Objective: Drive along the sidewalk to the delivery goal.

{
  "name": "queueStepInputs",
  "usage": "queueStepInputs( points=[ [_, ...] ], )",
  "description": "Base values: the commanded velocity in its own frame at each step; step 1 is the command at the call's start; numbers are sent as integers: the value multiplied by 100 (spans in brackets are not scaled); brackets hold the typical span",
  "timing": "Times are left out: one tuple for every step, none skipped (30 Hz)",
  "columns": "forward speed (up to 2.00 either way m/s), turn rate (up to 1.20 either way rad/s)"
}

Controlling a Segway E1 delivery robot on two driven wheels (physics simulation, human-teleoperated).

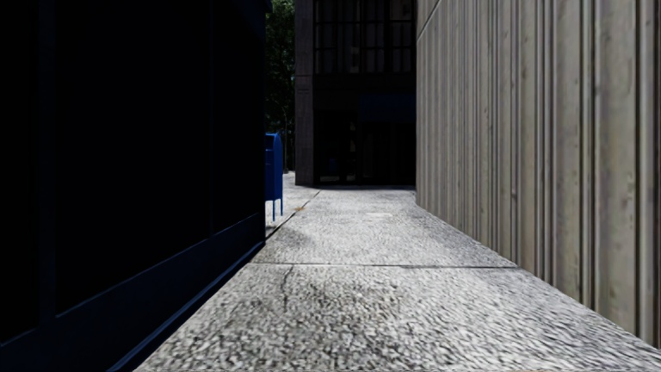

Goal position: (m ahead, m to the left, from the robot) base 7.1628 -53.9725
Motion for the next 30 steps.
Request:
queueStepInputs(
  points=[
    [200, 0],
    [200, 0],
    [200, 0],
    [200, 0],
    [200, -4],
    [200, -10],
    [200, -10],
    [200, -15],
    [200, -18],
    [200, -20],
    [200, -23],
    [200, -24],
    [200, -24],
    [200, -25],
    [200, -26],
    [200, -26],
    [200, -26],
    [200, -26],
    [200, -26],
    [200, -26],
    [200, -26],
    [200, -14],
    [200, 0],
    [200, 0],
    [200, 0],
    [200, 0],
    [200, 0],
    [200, 0],
    [200, 0],
    [200, 0]
  ],
)
